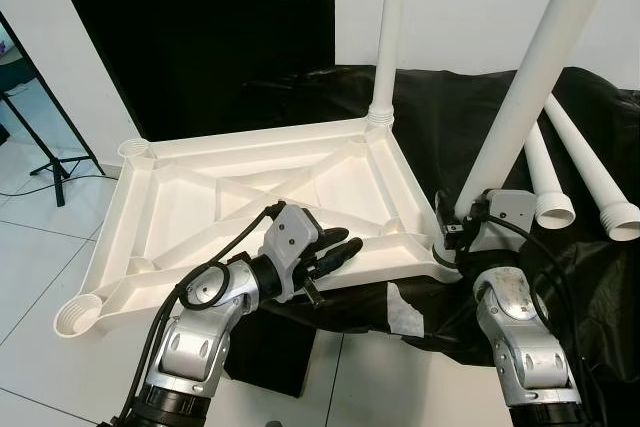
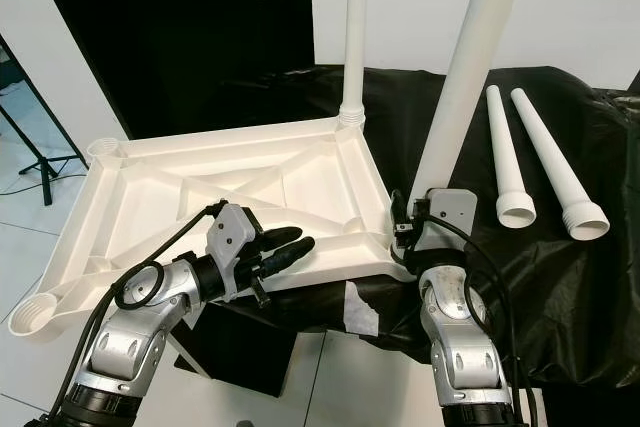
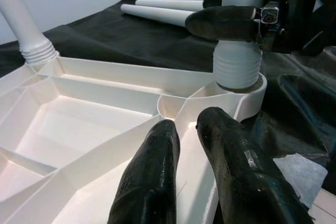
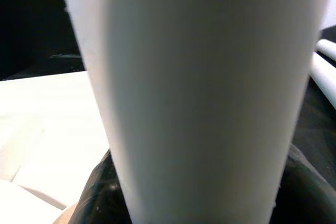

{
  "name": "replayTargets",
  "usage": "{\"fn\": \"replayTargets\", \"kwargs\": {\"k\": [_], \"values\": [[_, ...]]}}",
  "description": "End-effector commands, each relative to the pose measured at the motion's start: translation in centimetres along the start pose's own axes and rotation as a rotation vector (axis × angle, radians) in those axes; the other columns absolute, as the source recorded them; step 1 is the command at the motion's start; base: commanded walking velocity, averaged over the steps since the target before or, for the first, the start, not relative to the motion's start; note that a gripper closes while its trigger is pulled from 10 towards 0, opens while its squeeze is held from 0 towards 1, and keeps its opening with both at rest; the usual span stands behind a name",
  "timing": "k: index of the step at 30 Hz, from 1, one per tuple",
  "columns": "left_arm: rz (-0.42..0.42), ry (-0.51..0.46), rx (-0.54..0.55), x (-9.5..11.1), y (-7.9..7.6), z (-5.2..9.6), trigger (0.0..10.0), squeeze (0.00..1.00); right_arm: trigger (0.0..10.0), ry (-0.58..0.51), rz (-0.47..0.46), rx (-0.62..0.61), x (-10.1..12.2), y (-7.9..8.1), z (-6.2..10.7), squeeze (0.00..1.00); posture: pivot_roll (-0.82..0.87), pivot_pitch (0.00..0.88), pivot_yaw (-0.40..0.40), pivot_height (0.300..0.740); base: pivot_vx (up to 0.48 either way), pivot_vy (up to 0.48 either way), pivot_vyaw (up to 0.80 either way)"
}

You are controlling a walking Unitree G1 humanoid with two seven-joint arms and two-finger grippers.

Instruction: Building children table

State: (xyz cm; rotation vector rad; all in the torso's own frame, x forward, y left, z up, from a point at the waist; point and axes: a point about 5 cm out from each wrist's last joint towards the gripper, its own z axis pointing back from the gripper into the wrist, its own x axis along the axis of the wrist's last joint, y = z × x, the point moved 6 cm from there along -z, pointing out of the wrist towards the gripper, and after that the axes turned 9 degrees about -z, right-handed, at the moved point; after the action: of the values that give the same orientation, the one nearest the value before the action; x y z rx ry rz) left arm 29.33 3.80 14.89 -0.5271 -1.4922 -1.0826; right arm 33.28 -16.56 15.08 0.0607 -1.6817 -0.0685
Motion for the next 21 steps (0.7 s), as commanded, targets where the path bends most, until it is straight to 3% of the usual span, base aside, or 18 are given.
{"fn": "replayTargets", "kwargs": {"k": [1, 7, 21], "values": [[0.000, 0.030, 0.046, -0.4, 0.2, 0.2, 10.0, 0.00, 10.0, 0.101, 0.005, 0.023, -2.7, 0.4, 0.5, 0.00, 0.03, 0.000, 0.025, 0.740, 0.000, 0.000, 0.00], [0.007, 0.078, -0.055, -1.3, -1.9, 0.4, 10.0, 0.00, 10.0, 0.119, 0.008, 0.086, -3.4, 1.2, 0.9, 0.00, 0.03, 0.000, 0.024, 0.740, 0.000, 0.000, 0.00], [0.040, 0.094, -0.120, -1.3, -2.9, 0.9, 10.0, 0.00, 10.0, 0.144, 0.050, 0.162, -4.5, 0.7, 2.1, 0.00, 0.03, 0.000, 0.030, 0.740, 0.000, 0.000, 0.00]]}}
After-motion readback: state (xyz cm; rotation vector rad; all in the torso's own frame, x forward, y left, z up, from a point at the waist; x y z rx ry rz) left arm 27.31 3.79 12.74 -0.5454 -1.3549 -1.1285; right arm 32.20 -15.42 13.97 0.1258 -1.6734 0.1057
